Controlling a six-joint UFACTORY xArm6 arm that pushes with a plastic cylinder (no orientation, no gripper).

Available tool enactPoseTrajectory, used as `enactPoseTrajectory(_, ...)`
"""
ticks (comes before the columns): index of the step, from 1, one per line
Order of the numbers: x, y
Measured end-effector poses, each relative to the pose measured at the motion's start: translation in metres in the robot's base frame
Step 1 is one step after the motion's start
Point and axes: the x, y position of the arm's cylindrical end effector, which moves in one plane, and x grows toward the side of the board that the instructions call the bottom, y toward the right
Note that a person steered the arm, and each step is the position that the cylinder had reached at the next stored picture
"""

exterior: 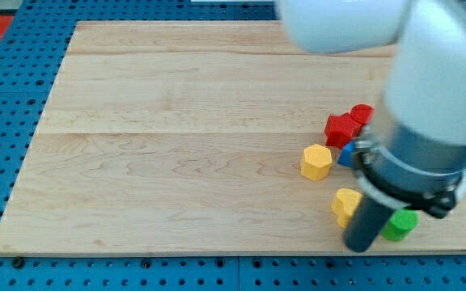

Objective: Move the heart towards the center

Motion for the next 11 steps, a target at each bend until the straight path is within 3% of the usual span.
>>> enactPoseTrajectory(1,-0.009,0.035)
enactPoseTrajectory(2,-0.045,0.024)
enactPoseTrajectory(3,-0.059,-0.030)
enactPoseTrajectory(5,-0.012,-0.011)
enactPoseTrajectory(6,-0.028,-0.098)
enactPoseTrajectory(10,-0.124,-0.116)
enactPoseTrajectory(11,-0.090,-0.116)
